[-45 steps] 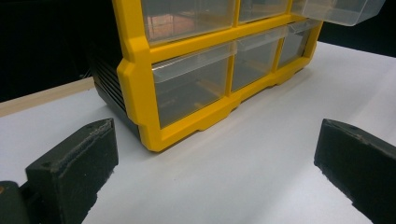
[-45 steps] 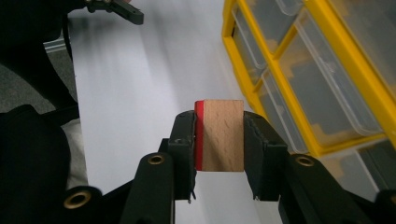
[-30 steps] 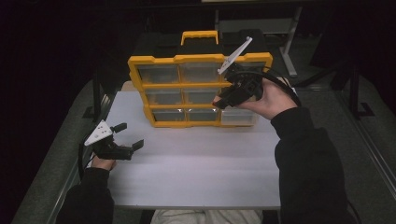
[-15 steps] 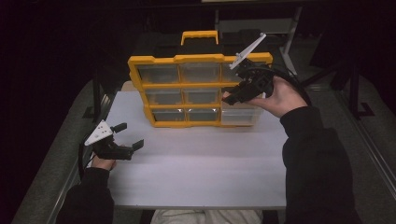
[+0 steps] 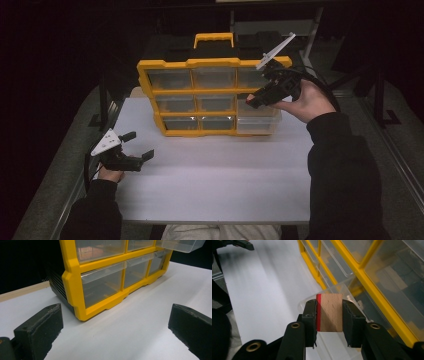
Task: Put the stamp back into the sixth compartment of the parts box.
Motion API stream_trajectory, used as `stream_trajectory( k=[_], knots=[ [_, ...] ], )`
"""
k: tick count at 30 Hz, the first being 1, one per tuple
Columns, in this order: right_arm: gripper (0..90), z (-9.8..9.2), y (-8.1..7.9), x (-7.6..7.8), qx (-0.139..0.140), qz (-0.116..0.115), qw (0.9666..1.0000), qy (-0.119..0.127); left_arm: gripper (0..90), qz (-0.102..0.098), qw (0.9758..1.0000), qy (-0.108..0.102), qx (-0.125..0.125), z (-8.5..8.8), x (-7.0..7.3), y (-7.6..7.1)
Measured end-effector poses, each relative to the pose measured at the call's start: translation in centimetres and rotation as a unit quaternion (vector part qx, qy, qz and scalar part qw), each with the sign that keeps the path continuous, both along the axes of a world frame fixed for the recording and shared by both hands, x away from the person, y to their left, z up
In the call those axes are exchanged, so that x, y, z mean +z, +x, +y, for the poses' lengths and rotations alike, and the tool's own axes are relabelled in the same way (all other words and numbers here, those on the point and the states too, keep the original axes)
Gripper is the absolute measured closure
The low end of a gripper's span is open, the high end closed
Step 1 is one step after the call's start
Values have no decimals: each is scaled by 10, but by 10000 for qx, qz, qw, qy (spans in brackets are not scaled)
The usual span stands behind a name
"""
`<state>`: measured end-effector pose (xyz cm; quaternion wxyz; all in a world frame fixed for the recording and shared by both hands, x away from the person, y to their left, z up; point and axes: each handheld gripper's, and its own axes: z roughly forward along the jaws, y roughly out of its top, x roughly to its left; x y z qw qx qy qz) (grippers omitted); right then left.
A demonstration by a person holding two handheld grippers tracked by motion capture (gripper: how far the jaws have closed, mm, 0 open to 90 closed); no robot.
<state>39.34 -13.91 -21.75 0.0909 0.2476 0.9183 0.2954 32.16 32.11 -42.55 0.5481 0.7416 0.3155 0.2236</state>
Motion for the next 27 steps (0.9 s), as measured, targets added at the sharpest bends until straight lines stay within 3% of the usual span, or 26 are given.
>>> stream_trajectory(
  k=[27],
  knots=[
    [652, -5, 24, -42, -173, 338, 9991, -183, 0, -2, 10000, 15, -10, -1, 0, 0]
  ],
)
